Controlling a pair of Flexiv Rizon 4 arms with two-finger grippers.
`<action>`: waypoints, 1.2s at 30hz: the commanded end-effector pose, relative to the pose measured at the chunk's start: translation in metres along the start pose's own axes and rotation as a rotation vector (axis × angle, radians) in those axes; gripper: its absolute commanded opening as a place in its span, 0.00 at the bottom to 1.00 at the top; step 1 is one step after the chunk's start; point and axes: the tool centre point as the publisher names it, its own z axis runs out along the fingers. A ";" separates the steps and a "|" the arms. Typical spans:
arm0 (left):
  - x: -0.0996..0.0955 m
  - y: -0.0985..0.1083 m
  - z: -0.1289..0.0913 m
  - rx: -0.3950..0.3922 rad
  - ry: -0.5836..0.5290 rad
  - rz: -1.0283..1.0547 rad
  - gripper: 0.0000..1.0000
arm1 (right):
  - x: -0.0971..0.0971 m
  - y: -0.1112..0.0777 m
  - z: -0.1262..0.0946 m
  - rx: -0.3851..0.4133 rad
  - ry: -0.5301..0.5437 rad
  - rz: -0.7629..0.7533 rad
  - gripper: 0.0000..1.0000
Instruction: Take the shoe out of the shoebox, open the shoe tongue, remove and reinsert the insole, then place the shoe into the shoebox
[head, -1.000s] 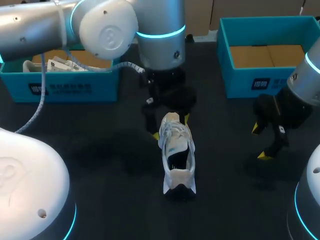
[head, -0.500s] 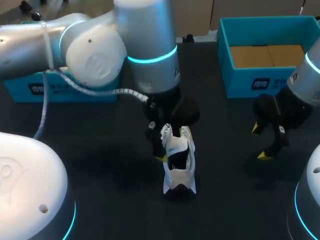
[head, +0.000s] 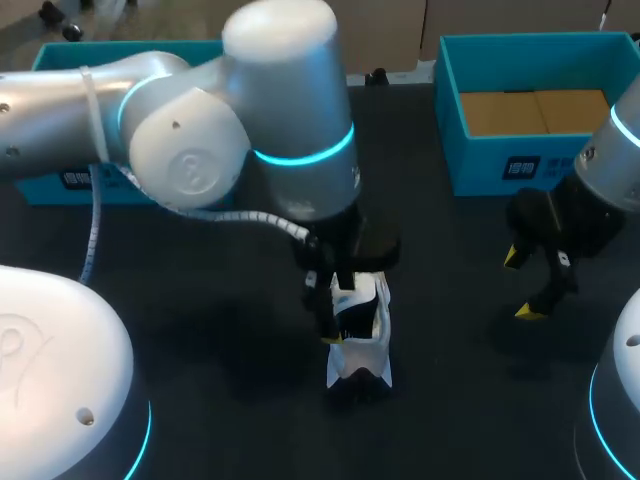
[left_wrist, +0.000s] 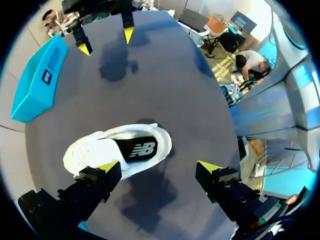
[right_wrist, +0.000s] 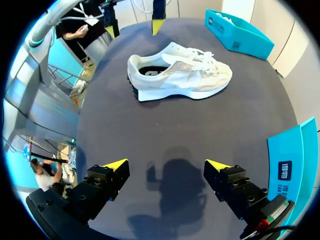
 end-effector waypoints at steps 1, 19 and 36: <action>0.012 -0.017 0.022 -0.028 -0.044 0.000 1.00 | 0.001 0.000 0.001 0.001 -0.002 0.000 1.00; 0.021 -0.015 0.065 -0.025 -0.138 -0.158 1.00 | 0.001 0.000 0.001 0.001 -0.002 0.000 1.00; 0.016 -0.021 0.105 -0.044 -0.147 -0.206 1.00 | 0.001 0.000 0.001 0.001 -0.002 0.000 1.00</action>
